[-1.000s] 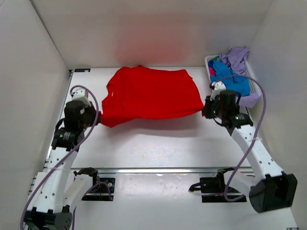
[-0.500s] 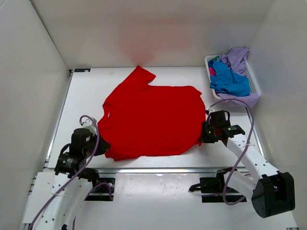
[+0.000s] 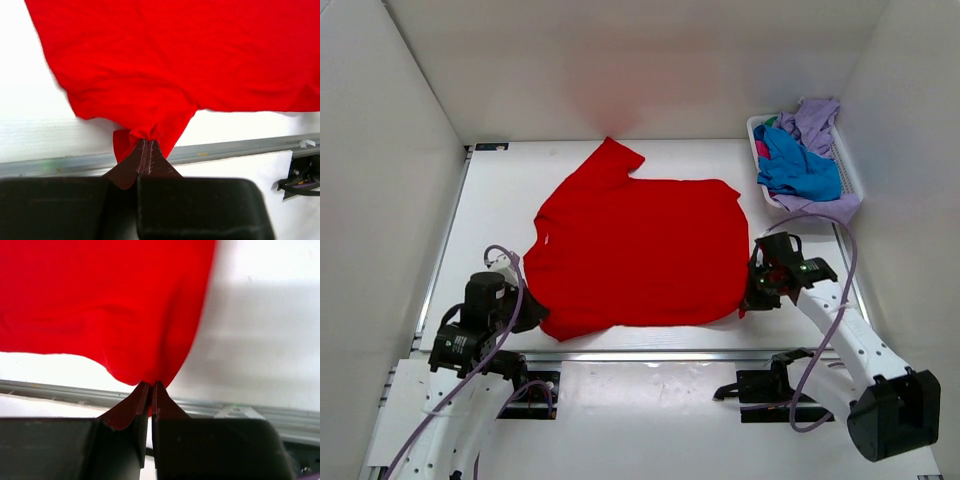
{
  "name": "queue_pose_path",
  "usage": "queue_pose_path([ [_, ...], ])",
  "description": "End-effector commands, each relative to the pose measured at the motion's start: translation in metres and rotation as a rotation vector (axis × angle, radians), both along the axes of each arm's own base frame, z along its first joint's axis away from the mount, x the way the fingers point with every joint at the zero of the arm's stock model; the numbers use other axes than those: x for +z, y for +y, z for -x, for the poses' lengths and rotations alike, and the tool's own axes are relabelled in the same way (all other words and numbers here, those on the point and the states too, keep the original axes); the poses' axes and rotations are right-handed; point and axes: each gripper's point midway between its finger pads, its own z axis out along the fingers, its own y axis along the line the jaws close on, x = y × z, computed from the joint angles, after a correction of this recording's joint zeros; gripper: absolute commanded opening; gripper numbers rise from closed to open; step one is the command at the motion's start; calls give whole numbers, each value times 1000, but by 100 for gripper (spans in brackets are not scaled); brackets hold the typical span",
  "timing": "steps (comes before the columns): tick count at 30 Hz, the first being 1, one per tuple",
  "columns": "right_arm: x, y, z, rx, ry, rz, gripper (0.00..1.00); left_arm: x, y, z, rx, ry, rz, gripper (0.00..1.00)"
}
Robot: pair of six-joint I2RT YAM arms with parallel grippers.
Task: Fold and stack the t-shirts
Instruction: Flatten out the tshirt, then fold the flattened tshirt in 1/3 of the way
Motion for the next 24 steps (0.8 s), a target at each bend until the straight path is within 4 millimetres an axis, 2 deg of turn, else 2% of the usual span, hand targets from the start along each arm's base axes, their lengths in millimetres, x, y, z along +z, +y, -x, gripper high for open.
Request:
queue_pose_path([
  [1,-2,-9,30,-44,67,10,0,10,0,9,-29,-7,-2,0],
  [7,-4,-16,54,-85,102,1,0,25,-1,15,-40,-23,15,0],
  [11,-7,-22,59,-89,127,7,0,40,-8,0,-32,-57,54,0],
  [16,-7,-25,51,-65,161,16,0,69,-10,-39,23,-133,67,0],
  [18,-8,-25,43,-40,165,38,0,88,-12,-62,39,-167,65,0],
  [22,-7,-25,20,26,153,65,0,108,-14,-97,57,-217,37,0],
  [24,2,-21,4,63,127,72,0,112,-13,-113,66,-221,23,0],
])
